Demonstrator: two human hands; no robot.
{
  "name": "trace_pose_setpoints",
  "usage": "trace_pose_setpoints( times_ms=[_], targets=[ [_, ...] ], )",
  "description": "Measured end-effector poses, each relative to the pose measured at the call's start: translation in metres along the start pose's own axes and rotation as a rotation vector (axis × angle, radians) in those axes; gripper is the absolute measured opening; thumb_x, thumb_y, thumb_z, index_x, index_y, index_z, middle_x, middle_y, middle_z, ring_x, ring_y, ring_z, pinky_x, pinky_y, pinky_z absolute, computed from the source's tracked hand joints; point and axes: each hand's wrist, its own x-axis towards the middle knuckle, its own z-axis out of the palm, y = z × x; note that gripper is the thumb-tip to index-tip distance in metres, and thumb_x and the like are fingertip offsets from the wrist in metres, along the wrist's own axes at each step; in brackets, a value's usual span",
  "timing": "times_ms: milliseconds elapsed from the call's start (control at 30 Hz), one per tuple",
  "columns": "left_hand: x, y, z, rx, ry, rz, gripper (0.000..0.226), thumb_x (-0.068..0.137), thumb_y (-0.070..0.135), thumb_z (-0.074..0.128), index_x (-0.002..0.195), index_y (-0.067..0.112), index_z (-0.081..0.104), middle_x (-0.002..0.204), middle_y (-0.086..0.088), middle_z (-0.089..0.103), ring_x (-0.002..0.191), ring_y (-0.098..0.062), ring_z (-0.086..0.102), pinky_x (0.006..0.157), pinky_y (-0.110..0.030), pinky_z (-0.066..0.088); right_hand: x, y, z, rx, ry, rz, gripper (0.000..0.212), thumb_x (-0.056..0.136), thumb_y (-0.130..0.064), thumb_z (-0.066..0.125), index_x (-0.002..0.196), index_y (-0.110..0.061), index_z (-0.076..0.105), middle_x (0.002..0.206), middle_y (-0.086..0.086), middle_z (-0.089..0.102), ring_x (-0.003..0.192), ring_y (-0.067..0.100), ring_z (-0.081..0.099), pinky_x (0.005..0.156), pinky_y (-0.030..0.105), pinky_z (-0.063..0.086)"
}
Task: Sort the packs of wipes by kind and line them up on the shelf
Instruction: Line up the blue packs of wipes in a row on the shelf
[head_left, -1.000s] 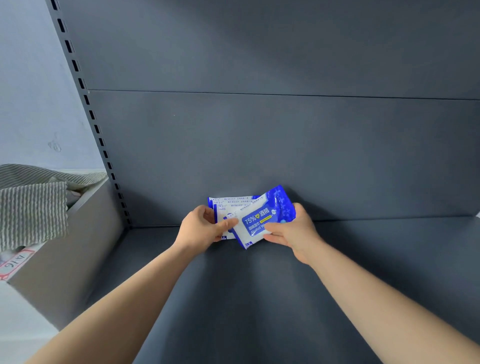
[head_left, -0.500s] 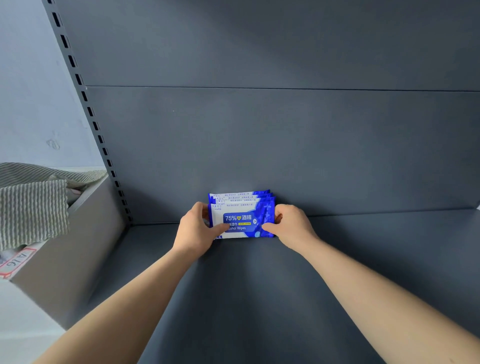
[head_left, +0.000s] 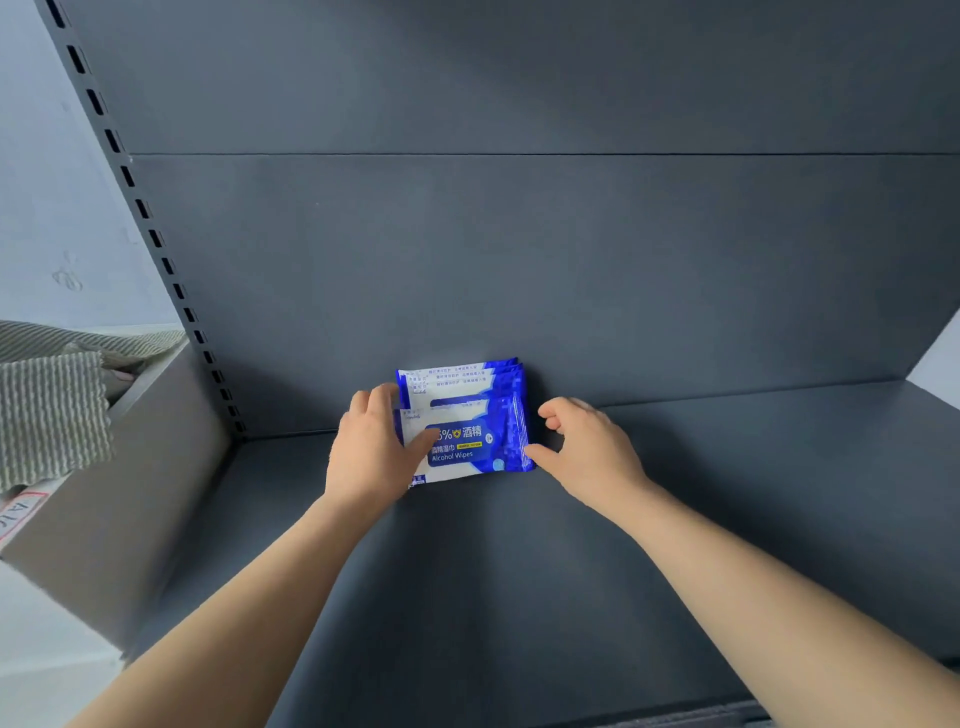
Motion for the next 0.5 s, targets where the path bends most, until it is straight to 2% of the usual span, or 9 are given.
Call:
trace_pose_setpoints(
  times_ms=[100, 200, 267, 367, 433, 500],
  targets=[
    [-0.005, 0.016, 0.0, 0.202, 0.103, 0.195, 0.056, 0.082, 0.037, 0.069, 0.13, 0.013, 0.052, 0.127, -0.008, 0.054, 0.11, -0.033, 0.051, 0.091, -0.04, 0.041, -0.009, 0.005, -0.014, -0.107, 0.016, -0.041, 0.044, 0.093, -0.04, 0.054, 0.133, -0.022, 0.049, 0.131, -0.007, 0.054, 0.111, 0.018, 0.056, 0.084, 0.032, 0.046],
    [-0.01, 0.037, 0.006, 0.378, 0.218, 0.346, 0.047, 0.075, 0.033, 0.075, 0.116, 0.011, 0.065, 0.122, -0.01, 0.059, 0.109, -0.038, 0.053, 0.093, -0.045, 0.038, -0.023, 0.017, -0.035, -0.163, 0.033, -0.045, 0.043, 0.097, -0.04, 0.047, 0.136, -0.022, 0.047, 0.138, -0.008, 0.05, 0.106, 0.02, 0.058, 0.083, 0.031, 0.044],
    [-0.015, 0.058, 0.013, 0.407, 0.252, 0.428, 0.04, 0.073, 0.032, 0.075, 0.107, 0.011, 0.069, 0.115, -0.01, 0.064, 0.103, -0.038, 0.057, 0.091, -0.046, 0.04, -0.037, 0.03, -0.052, -0.183, 0.047, -0.043, 0.042, 0.098, -0.04, 0.045, 0.135, -0.021, 0.048, 0.138, -0.008, 0.05, 0.105, 0.019, 0.058, 0.083, 0.031, 0.045],
    [-0.03, 0.103, 0.031, 0.333, 0.124, 0.512, 0.036, 0.076, 0.036, 0.068, 0.102, 0.011, 0.071, 0.105, -0.008, 0.069, 0.093, -0.036, 0.062, 0.085, -0.043, 0.046, -0.062, 0.056, -0.079, -0.226, 0.071, -0.02, 0.041, 0.099, -0.04, 0.042, 0.133, -0.02, 0.05, 0.139, -0.01, 0.049, 0.099, 0.017, 0.059, 0.083, 0.031, 0.047],
    [-0.044, 0.137, 0.049, 0.319, 0.059, 0.584, 0.034, 0.076, 0.035, 0.072, 0.102, 0.012, 0.07, 0.103, -0.006, 0.068, 0.09, -0.034, 0.062, 0.081, -0.042, 0.048, -0.081, 0.078, -0.097, -0.244, 0.095, 0.008, 0.041, 0.099, -0.041, 0.042, 0.134, -0.021, 0.049, 0.141, -0.011, 0.047, 0.097, 0.017, 0.059, 0.085, 0.03, 0.046],
    [-0.062, 0.173, 0.07, 0.306, 0.027, 0.667, 0.034, 0.075, 0.034, 0.075, 0.101, 0.012, 0.07, 0.099, -0.005, 0.069, 0.085, -0.033, 0.062, 0.075, -0.041, 0.05, -0.101, 0.105, -0.116, -0.258, 0.123, 0.033, 0.044, 0.098, -0.041, 0.042, 0.138, -0.023, 0.046, 0.144, -0.012, 0.045, 0.109, 0.015, 0.056, 0.09, 0.029, 0.043]
  ],
)
